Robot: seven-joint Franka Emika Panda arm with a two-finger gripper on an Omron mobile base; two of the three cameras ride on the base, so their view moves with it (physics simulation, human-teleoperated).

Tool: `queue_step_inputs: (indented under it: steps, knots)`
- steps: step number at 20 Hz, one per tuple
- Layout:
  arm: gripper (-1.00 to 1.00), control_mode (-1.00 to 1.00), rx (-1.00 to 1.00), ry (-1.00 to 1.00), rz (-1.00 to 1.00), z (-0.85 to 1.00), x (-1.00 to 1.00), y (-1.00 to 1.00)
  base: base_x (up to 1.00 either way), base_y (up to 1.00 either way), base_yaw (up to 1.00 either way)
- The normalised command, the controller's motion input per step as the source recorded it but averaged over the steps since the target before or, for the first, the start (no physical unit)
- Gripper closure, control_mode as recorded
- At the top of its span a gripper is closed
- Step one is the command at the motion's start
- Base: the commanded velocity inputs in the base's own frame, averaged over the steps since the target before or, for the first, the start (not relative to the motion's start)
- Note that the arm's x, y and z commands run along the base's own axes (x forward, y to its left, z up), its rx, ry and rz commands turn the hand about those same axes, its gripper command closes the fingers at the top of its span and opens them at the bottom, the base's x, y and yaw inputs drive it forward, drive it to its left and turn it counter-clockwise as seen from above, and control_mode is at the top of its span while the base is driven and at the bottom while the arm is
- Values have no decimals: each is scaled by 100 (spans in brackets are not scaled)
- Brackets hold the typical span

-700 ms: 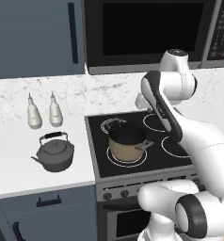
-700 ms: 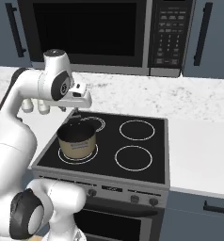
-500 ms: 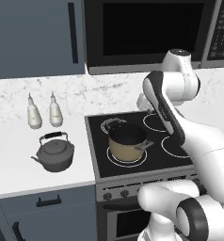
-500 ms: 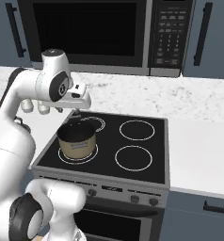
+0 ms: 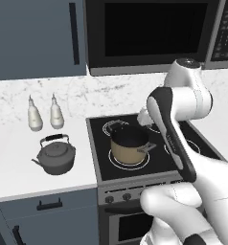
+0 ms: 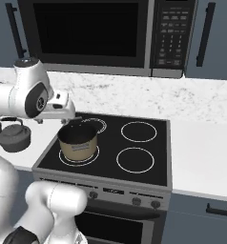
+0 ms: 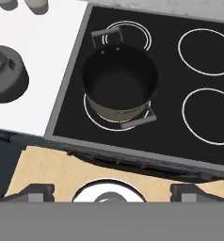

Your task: Pick the kettle from the counter and place it on a stove burner. Then turn the burner on.

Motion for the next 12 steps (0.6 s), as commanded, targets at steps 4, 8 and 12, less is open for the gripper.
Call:
queue_step_inputs:
  steps: [4,8,12]
  knots:
    - [-100,-100,-17,-19,26,0,-67,100,0,0,0]
    - [-100,-100,-22,-26,28,0,-54,100,0,0,0]
    - [-100,-100,-22,-20,30,0,-38,100,0,0,0]
